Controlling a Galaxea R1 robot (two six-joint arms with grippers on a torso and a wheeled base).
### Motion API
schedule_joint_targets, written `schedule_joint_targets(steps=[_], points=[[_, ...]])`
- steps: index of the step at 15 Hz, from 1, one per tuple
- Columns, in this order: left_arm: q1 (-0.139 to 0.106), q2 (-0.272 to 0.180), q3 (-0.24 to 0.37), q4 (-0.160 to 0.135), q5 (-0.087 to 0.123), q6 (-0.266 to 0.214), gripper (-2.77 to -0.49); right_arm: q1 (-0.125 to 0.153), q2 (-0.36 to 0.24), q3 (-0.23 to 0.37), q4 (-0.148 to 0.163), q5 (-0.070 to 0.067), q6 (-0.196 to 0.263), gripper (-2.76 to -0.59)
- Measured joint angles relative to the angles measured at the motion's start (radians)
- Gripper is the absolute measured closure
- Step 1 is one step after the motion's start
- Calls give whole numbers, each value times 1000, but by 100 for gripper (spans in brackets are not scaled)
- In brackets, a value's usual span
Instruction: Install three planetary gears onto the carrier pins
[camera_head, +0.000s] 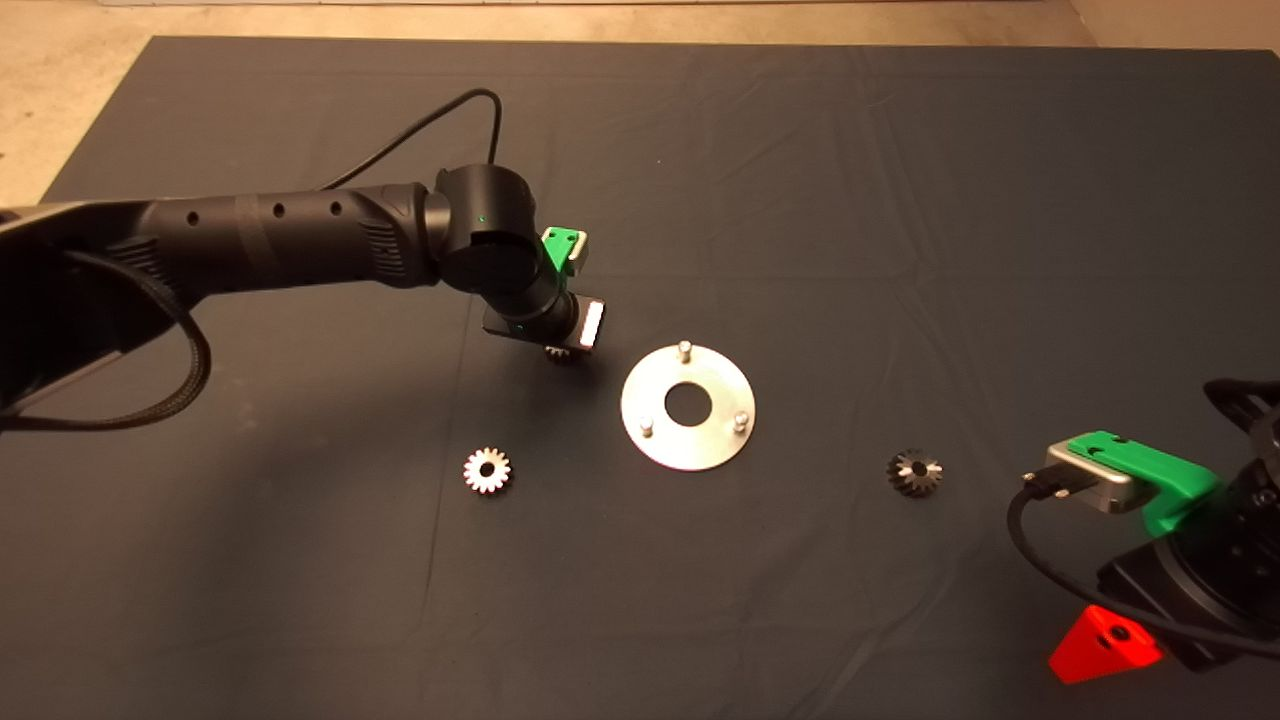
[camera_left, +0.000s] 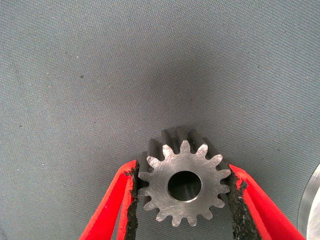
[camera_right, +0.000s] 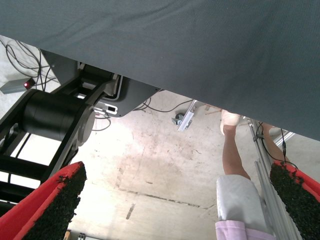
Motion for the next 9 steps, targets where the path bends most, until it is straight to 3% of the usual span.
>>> schedule_joint_targets(steps=[9], points=[[0,24,0,0,10,4,-93,0,-2,0,0,0,0,-273]])
